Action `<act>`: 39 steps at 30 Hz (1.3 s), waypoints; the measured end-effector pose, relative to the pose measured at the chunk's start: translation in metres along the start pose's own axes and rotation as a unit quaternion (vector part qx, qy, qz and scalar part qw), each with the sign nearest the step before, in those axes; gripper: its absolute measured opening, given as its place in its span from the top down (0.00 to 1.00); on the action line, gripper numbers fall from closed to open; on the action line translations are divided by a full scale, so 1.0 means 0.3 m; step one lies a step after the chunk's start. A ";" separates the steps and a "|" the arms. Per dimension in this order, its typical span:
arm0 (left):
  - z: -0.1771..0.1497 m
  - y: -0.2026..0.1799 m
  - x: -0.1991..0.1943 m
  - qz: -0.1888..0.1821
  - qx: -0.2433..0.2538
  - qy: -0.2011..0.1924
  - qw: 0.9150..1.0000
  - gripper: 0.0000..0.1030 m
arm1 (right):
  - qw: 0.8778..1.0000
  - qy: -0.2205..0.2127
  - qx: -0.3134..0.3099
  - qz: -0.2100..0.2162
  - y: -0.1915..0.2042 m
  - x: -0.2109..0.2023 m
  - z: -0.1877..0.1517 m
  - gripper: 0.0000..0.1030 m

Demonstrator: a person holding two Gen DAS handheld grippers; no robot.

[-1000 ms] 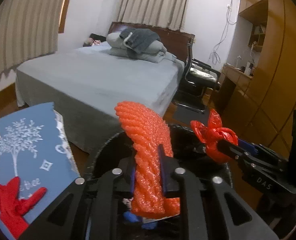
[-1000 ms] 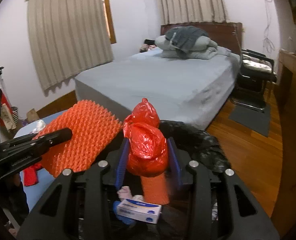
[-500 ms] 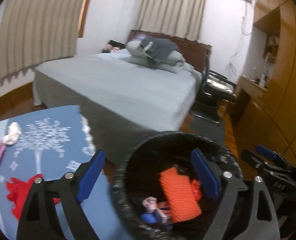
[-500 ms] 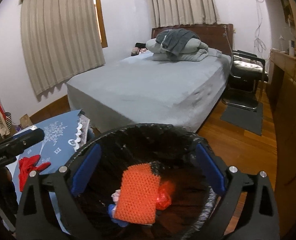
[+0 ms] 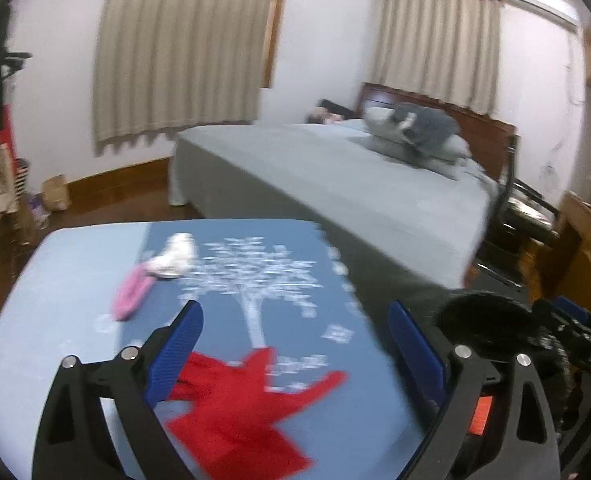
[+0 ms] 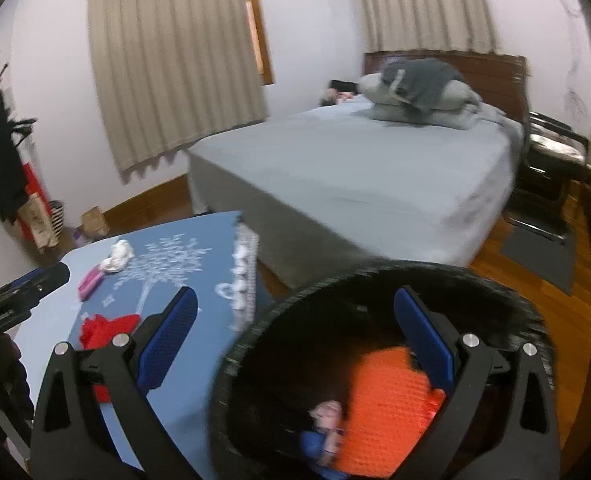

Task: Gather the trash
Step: 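Grasp the pink mask with the left gripper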

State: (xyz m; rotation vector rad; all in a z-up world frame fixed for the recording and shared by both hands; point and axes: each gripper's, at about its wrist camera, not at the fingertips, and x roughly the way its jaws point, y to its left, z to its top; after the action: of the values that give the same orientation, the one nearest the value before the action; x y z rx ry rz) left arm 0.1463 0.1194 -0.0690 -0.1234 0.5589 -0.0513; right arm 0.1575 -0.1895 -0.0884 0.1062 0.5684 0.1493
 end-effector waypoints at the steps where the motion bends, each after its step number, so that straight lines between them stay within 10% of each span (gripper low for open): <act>1: 0.002 0.039 0.004 0.012 -0.003 -0.002 1.000 0.11 | 1.000 0.001 -0.004 0.006 0.027 0.017 0.008 0.07; 11: 0.016 0.357 0.115 0.100 -0.028 0.006 0.995 0.11 | 0.997 0.012 -0.044 0.067 0.316 0.232 0.079 0.07; 23: -0.009 0.545 0.372 0.120 -0.050 0.067 0.989 0.20 | 0.994 0.033 -0.069 0.078 0.478 0.477 0.124 0.07; 39: -0.070 0.629 0.497 0.097 -0.085 0.129 0.983 0.67 | 0.988 0.082 -0.081 0.098 0.610 0.690 0.103 0.07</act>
State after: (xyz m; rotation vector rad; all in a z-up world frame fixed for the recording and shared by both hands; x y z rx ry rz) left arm 0.2642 0.2922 -0.1896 -0.2293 0.8327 0.1733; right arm 0.3262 0.0237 -0.1459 -0.0094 0.7081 0.3978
